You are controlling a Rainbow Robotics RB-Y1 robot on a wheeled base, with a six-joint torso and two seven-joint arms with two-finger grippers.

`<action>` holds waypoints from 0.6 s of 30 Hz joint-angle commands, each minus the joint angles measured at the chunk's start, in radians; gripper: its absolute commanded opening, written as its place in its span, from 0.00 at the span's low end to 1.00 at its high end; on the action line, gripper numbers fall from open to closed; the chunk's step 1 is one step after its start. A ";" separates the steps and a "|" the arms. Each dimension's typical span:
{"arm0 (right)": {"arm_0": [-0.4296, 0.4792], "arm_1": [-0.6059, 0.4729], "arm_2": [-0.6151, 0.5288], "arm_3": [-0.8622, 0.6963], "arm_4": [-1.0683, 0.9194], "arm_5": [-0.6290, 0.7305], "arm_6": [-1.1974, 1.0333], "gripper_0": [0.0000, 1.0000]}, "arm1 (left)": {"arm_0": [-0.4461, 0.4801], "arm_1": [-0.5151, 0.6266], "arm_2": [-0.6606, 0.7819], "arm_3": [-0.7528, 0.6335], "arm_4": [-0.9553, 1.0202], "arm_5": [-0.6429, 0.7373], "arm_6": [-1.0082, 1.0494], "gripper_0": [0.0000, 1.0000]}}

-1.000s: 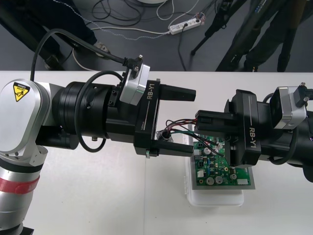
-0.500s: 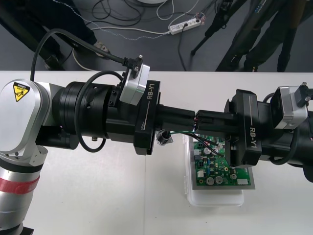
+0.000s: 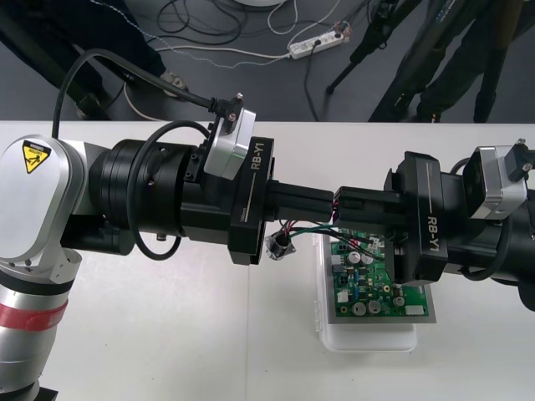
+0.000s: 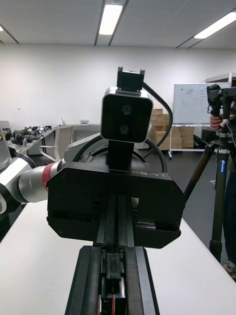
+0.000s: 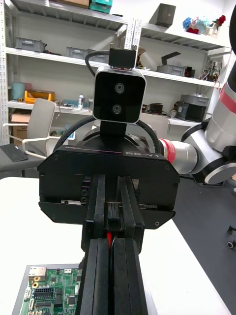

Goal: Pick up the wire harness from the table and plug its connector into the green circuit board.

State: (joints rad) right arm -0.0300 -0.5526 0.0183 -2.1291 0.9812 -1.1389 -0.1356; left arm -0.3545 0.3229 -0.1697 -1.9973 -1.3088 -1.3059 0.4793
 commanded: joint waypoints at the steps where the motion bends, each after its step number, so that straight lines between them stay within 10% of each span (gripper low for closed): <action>1: 0.015 0.010 0.017 -0.041 -0.019 -0.012 0.008 0.00 | -0.001 0.001 -0.021 -0.009 0.022 0.045 -0.016 0.00; 3: 0.016 0.006 0.017 -0.041 -0.019 -0.012 0.005 0.00 | -0.003 0.001 -0.021 -0.009 0.023 0.045 -0.019 0.00; 6: 0.018 0.005 0.014 -0.038 -0.019 -0.012 0.002 0.70 | -0.001 0.001 -0.021 -0.009 0.026 0.045 -0.024 0.00; 9: 0.018 0.003 0.011 -0.037 -0.019 -0.012 0.002 0.99 | -0.001 0.001 -0.021 -0.009 0.028 0.045 -0.027 0.00; 18: 0.018 0.005 0.011 -0.028 -0.019 -0.019 0.002 1.00 | -0.003 0.001 -0.021 -0.009 0.029 0.043 -0.036 0.00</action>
State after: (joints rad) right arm -0.0258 -0.5526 0.0184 -2.1292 0.9781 -1.1471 -0.1357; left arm -0.3542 0.3228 -0.1702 -1.9971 -1.3002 -1.3057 0.4787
